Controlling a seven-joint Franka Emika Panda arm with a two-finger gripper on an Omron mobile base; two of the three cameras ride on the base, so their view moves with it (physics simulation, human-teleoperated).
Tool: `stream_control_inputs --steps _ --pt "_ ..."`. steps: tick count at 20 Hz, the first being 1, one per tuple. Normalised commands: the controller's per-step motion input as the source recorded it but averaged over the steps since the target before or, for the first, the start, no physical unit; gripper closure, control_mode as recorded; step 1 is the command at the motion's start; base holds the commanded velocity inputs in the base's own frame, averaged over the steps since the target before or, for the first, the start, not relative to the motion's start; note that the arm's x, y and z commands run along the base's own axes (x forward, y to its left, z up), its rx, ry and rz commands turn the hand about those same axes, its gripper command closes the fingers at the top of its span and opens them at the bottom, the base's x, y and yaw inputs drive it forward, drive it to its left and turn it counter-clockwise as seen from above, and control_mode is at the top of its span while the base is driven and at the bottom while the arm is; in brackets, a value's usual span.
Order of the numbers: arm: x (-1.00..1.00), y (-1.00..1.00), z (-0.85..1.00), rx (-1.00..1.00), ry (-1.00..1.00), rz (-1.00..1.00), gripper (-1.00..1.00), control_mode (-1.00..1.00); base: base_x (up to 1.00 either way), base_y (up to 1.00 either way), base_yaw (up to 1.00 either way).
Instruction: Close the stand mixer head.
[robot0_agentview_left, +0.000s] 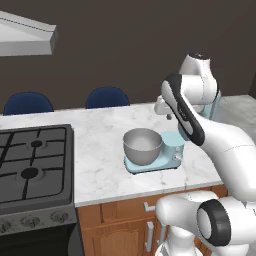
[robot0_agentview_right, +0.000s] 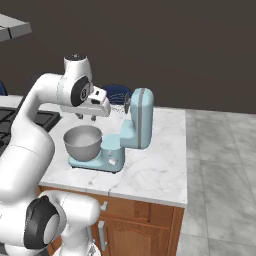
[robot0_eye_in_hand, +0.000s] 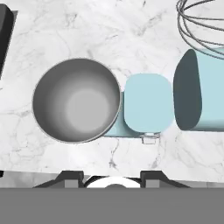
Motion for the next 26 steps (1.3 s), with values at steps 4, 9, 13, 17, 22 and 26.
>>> stream_control_inputs --steps 4,9,13,17,22,26 --pt "-0.21 -0.08 0.04 -0.02 -0.1 0.0 -1.0 -1.0 0.0 0.0 0.0" --pt "-0.72 -0.61 0.44 0.0 -0.27 0.04 -1.0 -1.0 0.0 0.0 0.0" --pt "-0.64 -0.94 0.4 0.01 -0.28 0.12 -1.0 -1.0 0.0 0.0 0.0" --pt "-0.38 -0.98 0.19 0.04 -0.26 0.24 -1.0 -1.0 0.0 0.0 0.0" --pt "-0.2 -0.93 0.14 0.1 -0.2 0.28 -1.0 -1.0 0.0 0.0 0.0" --pt "0.1 -0.63 0.06 0.03 -0.08 0.3 -1.0 -1.0 0.0 0.0 0.0"
